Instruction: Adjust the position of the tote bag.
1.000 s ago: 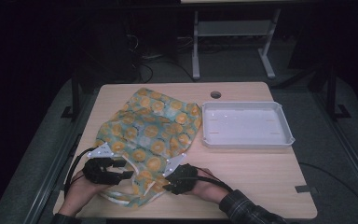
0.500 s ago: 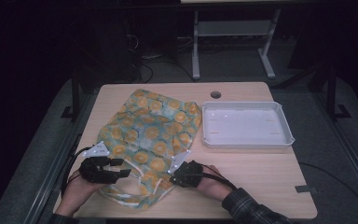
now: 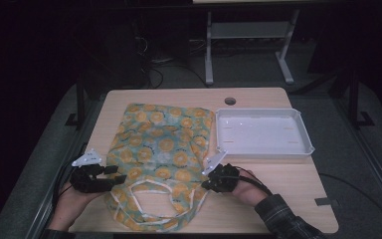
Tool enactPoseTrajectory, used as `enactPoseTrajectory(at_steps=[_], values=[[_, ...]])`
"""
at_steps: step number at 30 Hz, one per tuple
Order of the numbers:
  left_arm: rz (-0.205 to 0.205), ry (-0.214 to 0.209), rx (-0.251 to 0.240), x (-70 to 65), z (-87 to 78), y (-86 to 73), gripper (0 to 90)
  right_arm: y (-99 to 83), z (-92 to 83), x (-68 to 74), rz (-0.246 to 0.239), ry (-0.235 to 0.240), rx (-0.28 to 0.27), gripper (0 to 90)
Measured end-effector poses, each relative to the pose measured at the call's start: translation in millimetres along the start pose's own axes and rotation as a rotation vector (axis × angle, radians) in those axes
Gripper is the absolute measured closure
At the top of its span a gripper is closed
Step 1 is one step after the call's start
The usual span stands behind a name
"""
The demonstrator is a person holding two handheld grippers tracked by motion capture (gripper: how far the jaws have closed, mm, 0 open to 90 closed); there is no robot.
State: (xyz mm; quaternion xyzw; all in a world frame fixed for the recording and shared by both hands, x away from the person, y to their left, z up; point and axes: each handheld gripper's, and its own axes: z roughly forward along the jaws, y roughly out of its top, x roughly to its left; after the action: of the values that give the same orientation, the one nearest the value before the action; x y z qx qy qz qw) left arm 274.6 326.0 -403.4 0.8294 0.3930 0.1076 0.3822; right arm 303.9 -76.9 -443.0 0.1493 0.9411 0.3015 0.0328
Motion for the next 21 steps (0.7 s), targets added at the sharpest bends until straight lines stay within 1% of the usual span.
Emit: enactPoseTrajectory(at_steps=[1, 2, 3, 4, 5, 7, 8, 12, 13, 14, 15, 16, 17, 20, 21], values=[[0.001, 0.01, 0.01, 3.5, -0.9, -1.8, 46.3, -2.2, -2.0, -3.4, 0.004, -0.001, -0.003, 89.2], [-0.011, 0.019, 0.011, 5.9, -0.6, -3.6, 46.4, -4.2, -3.4, -6.4, 0.004, 0.0, -0.005, 89.3], [-0.002, 0.035, 0.026, 8.9, -0.7, -5.1, 46.8, -5.8, -4.6, -8.2, 0.01, 0.0, -0.001, 89.3], [-0.008, 0.05, 0.044, 10.6, 0.3, -6.8, 46.8, -7.2, -5.4, -9.7, 0.012, 0.001, 0.003, 89.2], [-0.017, 0.054, 0.056, 12.7, 2.2, -9.0, 46.8, -8.5, -5.9, -11.1, 0.01, -0.001, 0.004, 89.2], [-0.032, 0.035, 0.089, 14.7, 5.1, -12.0, 46.5, -10.9, -6.8, -13.6, 0.016, 0.0, 0.01, 89.2], [-0.036, 0.033, 0.102, 14.8, 6.5, -13.0, 45.5, -11.7, -7.0, -14.8, 0.014, -0.004, 0.012, 89.2], [-0.033, 0.018, 0.168, 16.4, 15.2, -17.7, 41.5, -13.4, -6.8, -16.5, 0.015, -0.002, 0.019, 89.1], [-0.029, 0.017, 0.194, 16.1, 18.8, -19.3, 41.4, -13.5, -6.8, -16.4, 0.015, -0.002, 0.021, 89.2], [-0.027, 0.019, 0.21, 15.3, 21.6, -20.3, 41.9, -13.8, -6.4, -16.5, 0.012, -0.001, 0.022, 89.2], [-0.008, 0.025, 0.241, 14.3, 24.9, -21.1, 44.5, -13.9, -6.2, -16.6, 0.009, 0.0, 0.025, 89.2], [0.004, 0.026, 0.257, 14.2, 26.2, -21.0, 47.9, -14.1, -5.7, -16.9, 0.005, 0.002, 0.025, 89.2], [0.002, 0.024, 0.266, 13.3, 27.5, -20.8, 52.4, -14.2, -5.5, -16.9, 0.004, 0.003, 0.026, 89.2], [0.002, 0.008, 0.274, 12.6, 30.8, -19.5, 74.1, -14.7, -5.4, -17.3, 0.003, 0.006, 0.032, 89.2], [0.009, -0.003, 0.279, 12.0, 31.7, -18.8, 79.4, -14.8, -5.4, -17.4, 0.002, 0.006, 0.033, 89.2]])
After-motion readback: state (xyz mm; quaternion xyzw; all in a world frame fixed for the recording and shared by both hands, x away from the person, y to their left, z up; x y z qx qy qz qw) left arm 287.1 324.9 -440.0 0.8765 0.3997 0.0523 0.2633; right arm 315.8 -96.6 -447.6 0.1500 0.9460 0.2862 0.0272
